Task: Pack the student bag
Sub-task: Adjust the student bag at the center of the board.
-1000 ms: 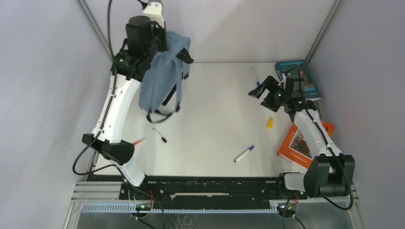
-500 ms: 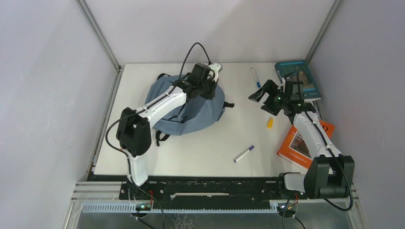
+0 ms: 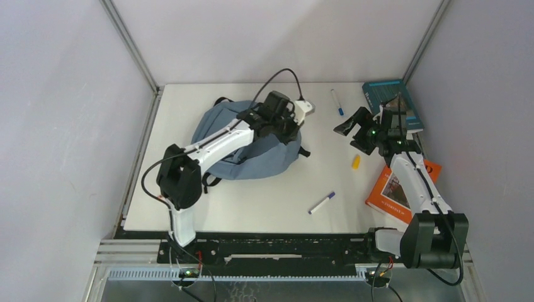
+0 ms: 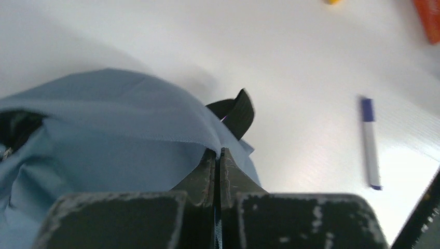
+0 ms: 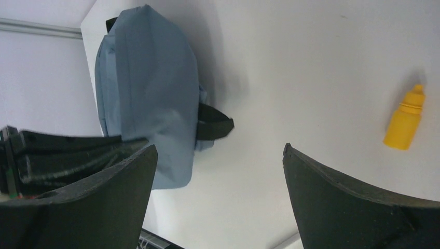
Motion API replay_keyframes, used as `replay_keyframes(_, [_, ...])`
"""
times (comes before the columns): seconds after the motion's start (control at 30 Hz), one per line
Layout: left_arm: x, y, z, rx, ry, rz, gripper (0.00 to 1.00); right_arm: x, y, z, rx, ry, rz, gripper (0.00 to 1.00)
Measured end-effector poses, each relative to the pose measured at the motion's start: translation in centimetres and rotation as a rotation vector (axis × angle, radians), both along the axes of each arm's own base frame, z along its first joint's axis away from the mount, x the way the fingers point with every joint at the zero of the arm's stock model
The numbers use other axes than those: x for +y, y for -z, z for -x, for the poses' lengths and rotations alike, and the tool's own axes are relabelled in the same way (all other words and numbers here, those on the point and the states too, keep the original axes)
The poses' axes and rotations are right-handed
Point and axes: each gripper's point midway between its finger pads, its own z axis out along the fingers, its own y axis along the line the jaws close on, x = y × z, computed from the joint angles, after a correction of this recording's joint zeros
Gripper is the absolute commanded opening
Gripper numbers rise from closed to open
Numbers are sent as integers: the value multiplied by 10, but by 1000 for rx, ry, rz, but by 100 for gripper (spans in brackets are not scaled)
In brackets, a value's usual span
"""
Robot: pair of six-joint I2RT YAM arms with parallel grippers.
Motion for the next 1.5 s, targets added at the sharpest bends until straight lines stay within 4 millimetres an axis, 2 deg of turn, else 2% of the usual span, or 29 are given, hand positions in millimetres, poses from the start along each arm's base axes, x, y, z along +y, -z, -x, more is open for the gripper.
replay_keyframes(0.2, [-45, 5, 42, 6, 191, -5, 0, -20, -9, 7, -41, 66, 7, 98])
replay_keyframes(0.37, [-60, 18, 68, 44, 271, -25, 1, -39, -10, 10, -51, 125, 11, 98])
replay_keyframes(0.4, [-61, 19, 70, 46, 275, -28, 7, -41, -10, 10, -51, 130, 12, 98])
replay_keyframes(0.43, [-61, 19, 71, 45, 275, -30, 20, -42, -10, 10, -50, 134, 11, 98])
replay_keyframes(0.5, [-59, 20, 67, 33, 251, -45, 52, -42, -9, 10, -49, 133, 10, 98])
replay_keyframes(0.57, [-53, 22, 59, 14, 205, -72, 68, -40, -9, 10, -47, 125, 4, 98])
replay_keyframes(0.6, [-51, 22, 55, 1, 186, -84, 70, -38, -8, 10, -44, 117, 1, 98])
replay_keyframes(0.63, [-47, 21, 50, -10, 151, -98, 97, -36, -7, 10, -41, 110, -1, 98])
replay_keyframes(0.73, [-34, 12, 38, -51, 61, -126, 100, -24, -2, 9, -29, 72, -5, 99])
replay_keyframes(0.83, [-12, -17, 23, -100, -80, -123, 99, -9, 6, 8, -8, 26, -5, 99])
replay_keyframes(0.9, [13, -39, 13, -100, -208, -99, 96, 18, 13, 12, 7, -52, -3, 99])
replay_keyframes(1.0, [66, -63, -8, -49, -448, -18, 95, 49, 25, 17, 34, -144, 4, 99])
replay_keyframes(1.03, [93, -64, -14, -21, -548, 12, 95, 55, 29, 19, 44, -162, 6, 99])
replay_keyframes(1.13, [173, -42, -15, 73, -820, 44, 95, 78, 45, 24, 84, -229, 15, 99])
replay_keyframes(1.17, [201, -26, -10, 116, -919, 43, 95, 84, 52, 26, 101, -246, 20, 98])
replay_keyframes(1.23, [240, 10, 9, 208, -1067, 10, 95, 91, 66, 25, 133, -262, 29, 94])
replay_keyframes(1.3, [255, 39, 26, 286, -1143, -24, 94, 92, 80, 25, 168, -264, 38, 87])
replay_keyframes(1.37, [260, 62, 39, 349, -1184, -48, 92, 91, 93, 23, 201, -257, 48, 74])
replay_keyframes(1.43, [261, 74, 43, 388, -1211, -59, 89, 90, 101, 23, 219, -252, 54, 58])
replay_keyframes(1.5, [258, 85, 38, 411, -1227, -54, 88, 90, 103, 21, 224, -247, 54, 41])
